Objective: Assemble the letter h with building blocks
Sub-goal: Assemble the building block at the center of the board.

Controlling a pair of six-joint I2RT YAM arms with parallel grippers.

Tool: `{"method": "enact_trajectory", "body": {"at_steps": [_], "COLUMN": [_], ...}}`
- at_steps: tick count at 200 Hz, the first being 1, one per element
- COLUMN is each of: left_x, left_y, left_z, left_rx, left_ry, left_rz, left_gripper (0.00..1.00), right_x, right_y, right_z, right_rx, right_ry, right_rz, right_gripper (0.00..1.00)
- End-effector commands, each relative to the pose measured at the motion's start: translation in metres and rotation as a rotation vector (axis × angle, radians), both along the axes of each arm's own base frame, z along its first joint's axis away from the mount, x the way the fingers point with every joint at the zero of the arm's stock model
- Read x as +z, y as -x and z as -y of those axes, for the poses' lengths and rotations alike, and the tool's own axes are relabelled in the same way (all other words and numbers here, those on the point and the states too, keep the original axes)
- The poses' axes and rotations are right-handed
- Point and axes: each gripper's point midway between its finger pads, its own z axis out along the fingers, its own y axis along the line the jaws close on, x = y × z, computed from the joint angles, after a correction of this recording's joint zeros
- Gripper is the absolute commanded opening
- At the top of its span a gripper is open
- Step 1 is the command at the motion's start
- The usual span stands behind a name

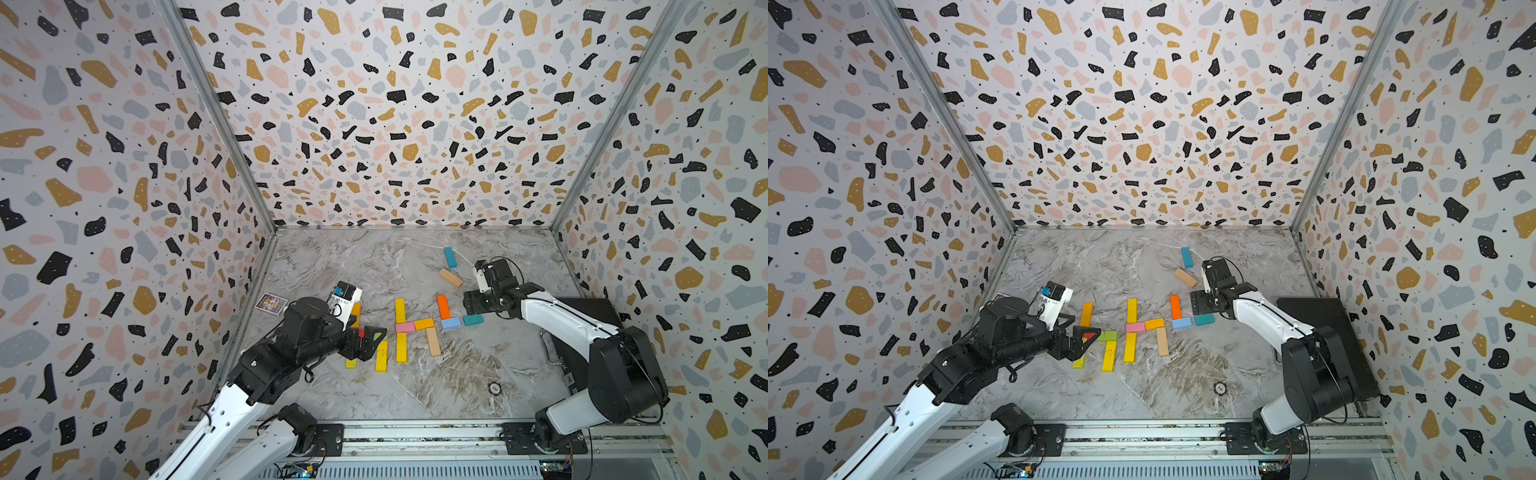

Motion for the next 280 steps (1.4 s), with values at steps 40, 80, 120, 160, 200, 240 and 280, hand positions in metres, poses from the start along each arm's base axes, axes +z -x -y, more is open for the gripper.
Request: {"method": "enact_trajectory", "body": {"at_steps": [40,80,120,160,200,240,280], "left_x": [0.002,0.003,0.001,0.002,0.001,0.001,0.001], "left_y": [-0.004,-0.004,-0.004,-0.004,-0.004,-0.004,-0.004], "left_z": [0.001,0.001,0.002,0.001,0.001,0.001,0.001], "left_rx": [0.004,0.003,0.0,0.002,0.002,0.002,0.002], "left_ry": [0.007,0.007,0.007,0.006,0.005,0.003,0.004], "left_rz": [0.018,0.019,0.015,0.016,0.015,0.014,0.016], "left_gripper": [0.99,0.99,0.99,0.99,0.99,0.99,0.99], "right_x": [-0.04,-0.054,-0.058,-0.062,-0.059,-0.057,-0.054], "right_y": [0.013,0.017,0.017,0.019,0.02,0.021,0.022], "right_z": [0.003,0.004,0.0,-0.005,-0.01,-0.015,-0.02], "right_rx": [-0.127,-0.129,-0.089,-0.061,-0.04,-0.024,-0.008], "right_ry": [-0.163,-0.173,-0.176,-0.186,-0.196,-0.202,-0.204], "right_rz": [-0.152,-0.19,-0.196,-0.214,-0.211,-0.212,-0.211], "right_gripper": [0.84,0.84,0.81,0.8,0.8,0.8,0.79]}}
